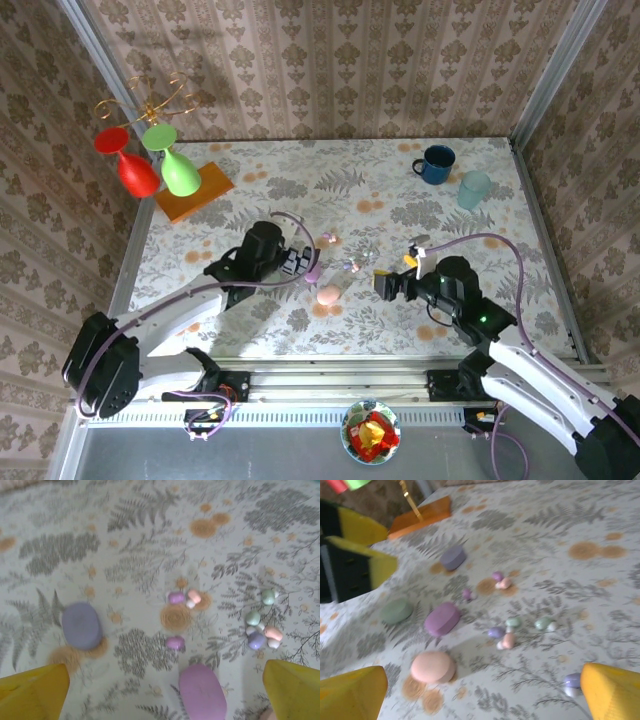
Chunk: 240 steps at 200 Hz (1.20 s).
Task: Insert wireless bluetooth earbuds into charging case
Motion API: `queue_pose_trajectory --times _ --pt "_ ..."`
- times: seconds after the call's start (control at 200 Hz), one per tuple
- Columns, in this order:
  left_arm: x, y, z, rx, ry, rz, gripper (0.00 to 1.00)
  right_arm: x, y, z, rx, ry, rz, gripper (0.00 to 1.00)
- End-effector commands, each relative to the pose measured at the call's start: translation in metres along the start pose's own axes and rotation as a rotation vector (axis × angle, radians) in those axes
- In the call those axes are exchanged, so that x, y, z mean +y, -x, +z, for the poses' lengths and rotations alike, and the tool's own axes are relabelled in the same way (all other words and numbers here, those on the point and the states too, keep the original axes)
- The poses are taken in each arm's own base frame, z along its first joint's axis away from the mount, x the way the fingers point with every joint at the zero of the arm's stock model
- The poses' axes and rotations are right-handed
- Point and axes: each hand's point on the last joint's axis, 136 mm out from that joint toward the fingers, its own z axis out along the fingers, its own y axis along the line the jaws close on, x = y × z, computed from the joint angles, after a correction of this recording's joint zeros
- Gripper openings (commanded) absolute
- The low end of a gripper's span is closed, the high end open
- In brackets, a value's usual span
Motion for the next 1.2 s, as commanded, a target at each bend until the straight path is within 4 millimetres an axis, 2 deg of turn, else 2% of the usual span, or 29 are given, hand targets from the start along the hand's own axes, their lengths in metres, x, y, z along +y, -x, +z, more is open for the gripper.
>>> queue_pose_trajectory --times 0.0,0.135,0.32,0.585,0.745,0.905,1.07,1.195 --pt "0.008 -0.019 0.002 0.099 0.103 -0.18 1.0 0.014 -0.019 0.004 0.071 0.061 -0.046 1.0" --pt "-0.005 -0.04 0.011 0.206 0.09 -0.25 1.0 0.021 -0.025 0.011 0.09 0.087 -0.068 1.0" --pt "-0.022 -0.068 0.026 0.355 0.113 -0.168 1.0 0.024 -0.027 0.021 0.121 0.095 -0.129 1.0" --pt "-0.035 -0.091 0.049 0.478 0.116 -0.145 0.91 0.021 -0.027 0.023 0.125 0.076 -0.146 1.0" --pt "-0.032 -0.101 0.059 0.518 0.145 -0.131 0.88 0.016 -0.028 0.022 0.126 0.051 -0.163 1.0" --pt "-0.039 -0.104 0.067 0.539 0.121 -0.138 0.76 0.014 -0.027 0.02 0.122 0.037 -0.17 1.0" --pt "-0.044 -0.106 0.07 0.547 0.1 -0.144 0.52 0.012 -0.025 0.019 0.113 0.023 -0.169 1.0" --pt "-0.046 -0.105 0.069 0.548 0.092 -0.14 0.44 0.011 -0.023 0.019 0.107 0.017 -0.17 1.0"
